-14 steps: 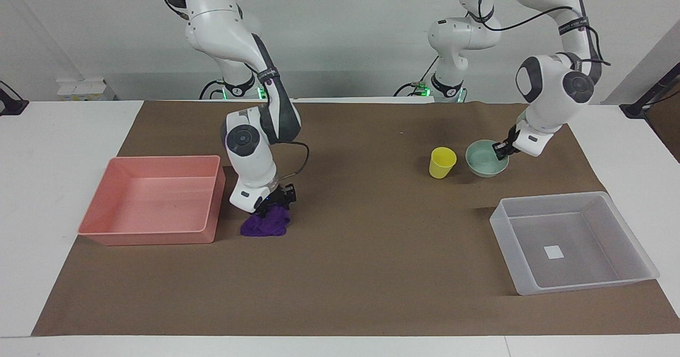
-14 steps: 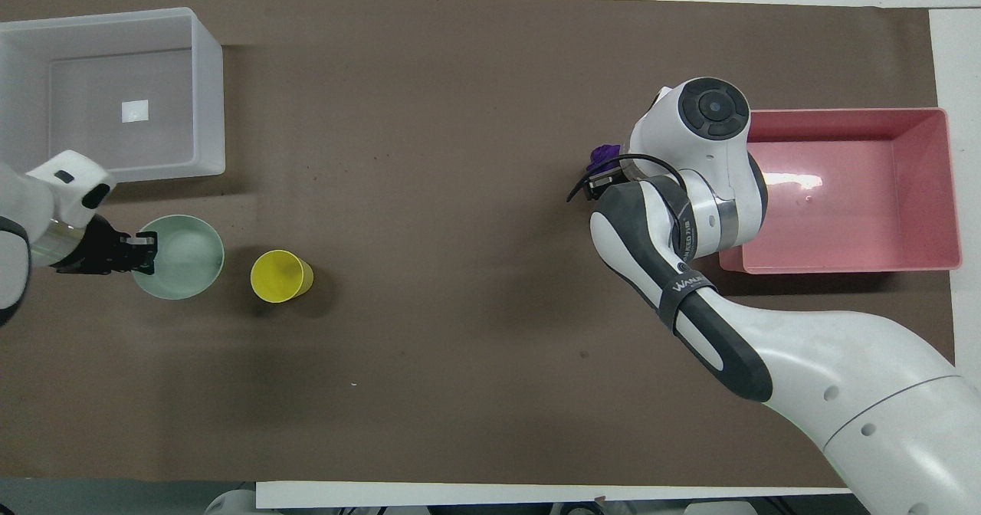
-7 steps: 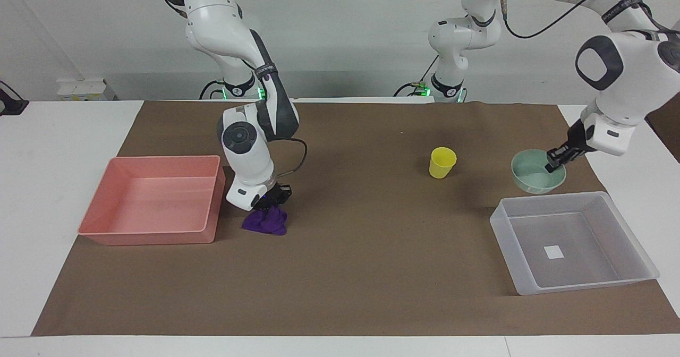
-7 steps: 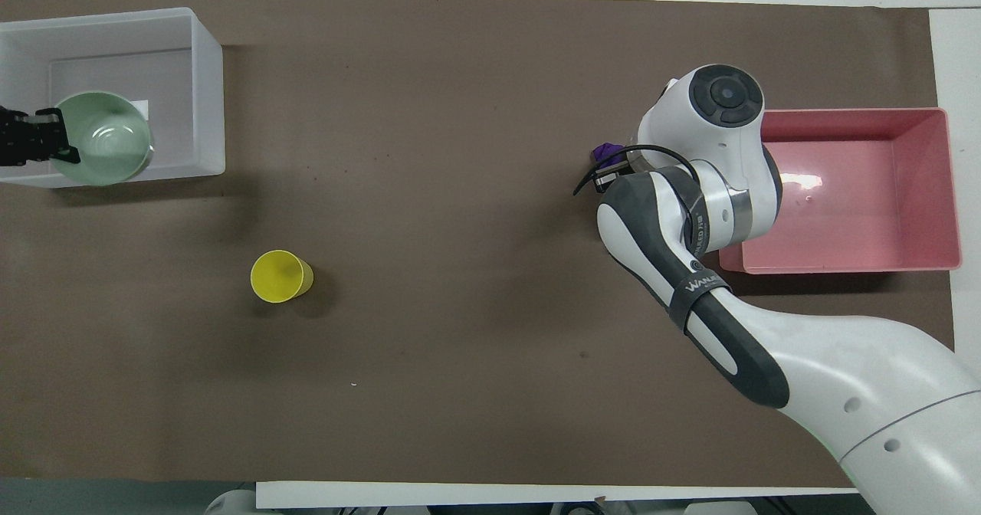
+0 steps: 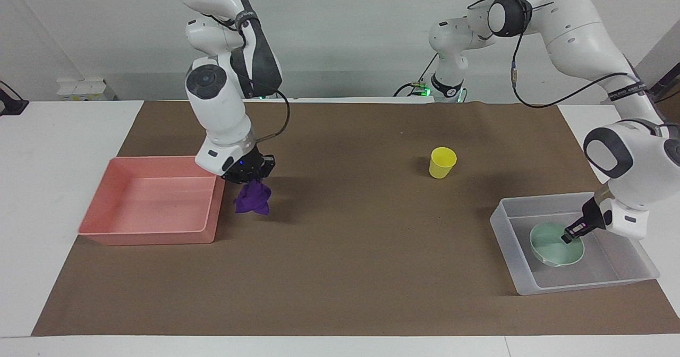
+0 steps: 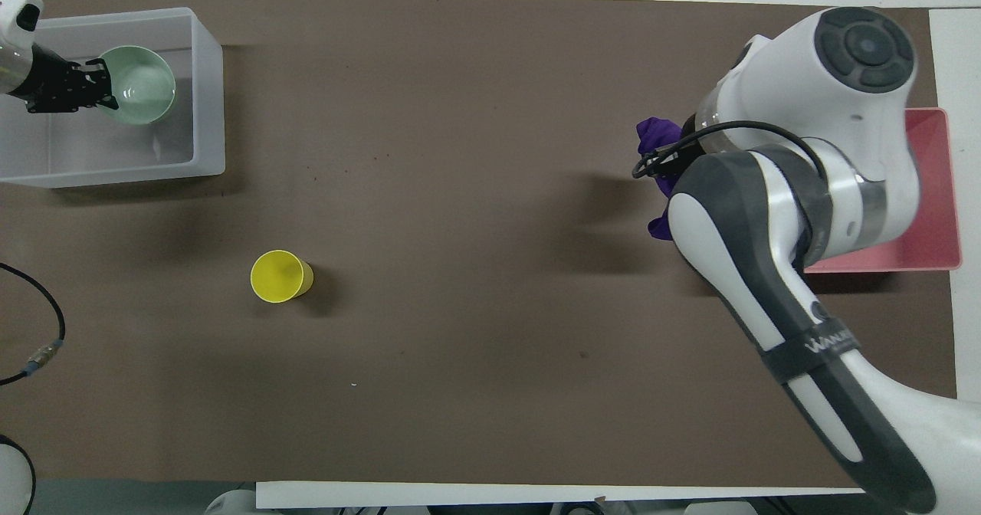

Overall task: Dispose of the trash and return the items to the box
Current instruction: 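Place the green bowl in the clear box while the right gripper moves cloth, then reach the left gripper to the yellow cup while the right gripper releases cloth, then lift the yellow cup with the left gripper toward the clear box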

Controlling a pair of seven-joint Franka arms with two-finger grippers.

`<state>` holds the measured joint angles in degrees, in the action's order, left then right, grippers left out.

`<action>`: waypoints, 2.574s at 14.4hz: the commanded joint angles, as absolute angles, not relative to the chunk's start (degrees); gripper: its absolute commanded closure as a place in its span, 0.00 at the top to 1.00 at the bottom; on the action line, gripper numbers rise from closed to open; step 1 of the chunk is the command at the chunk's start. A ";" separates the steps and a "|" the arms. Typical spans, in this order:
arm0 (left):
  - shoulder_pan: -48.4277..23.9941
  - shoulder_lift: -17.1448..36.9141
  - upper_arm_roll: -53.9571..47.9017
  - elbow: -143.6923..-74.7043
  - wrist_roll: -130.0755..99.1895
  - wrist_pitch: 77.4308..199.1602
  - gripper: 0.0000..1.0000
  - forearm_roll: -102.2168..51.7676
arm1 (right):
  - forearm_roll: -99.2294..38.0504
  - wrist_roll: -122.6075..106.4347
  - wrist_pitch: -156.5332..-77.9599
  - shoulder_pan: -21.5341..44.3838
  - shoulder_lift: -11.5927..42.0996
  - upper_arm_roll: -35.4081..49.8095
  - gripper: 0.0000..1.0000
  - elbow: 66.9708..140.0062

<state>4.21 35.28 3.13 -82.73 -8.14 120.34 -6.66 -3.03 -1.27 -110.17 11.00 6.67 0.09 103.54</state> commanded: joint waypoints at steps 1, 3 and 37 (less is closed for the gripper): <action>4.57 34.01 3.08 -85.16 -7.73 122.60 0.35 -7.74 | -2.81 -2.02 -107.15 5.56 4.93 0.53 0.00 103.36; 4.22 33.49 3.43 -85.08 -9.30 121.82 1.00 -7.21 | -2.81 -5.16 -105.82 0.64 4.66 0.53 0.00 103.53; -17.15 -6.09 3.78 -117.57 -24.89 111.75 0.00 0.44 | -3.68 -6.86 -85.79 -2.46 -0.96 1.49 0.99 96.86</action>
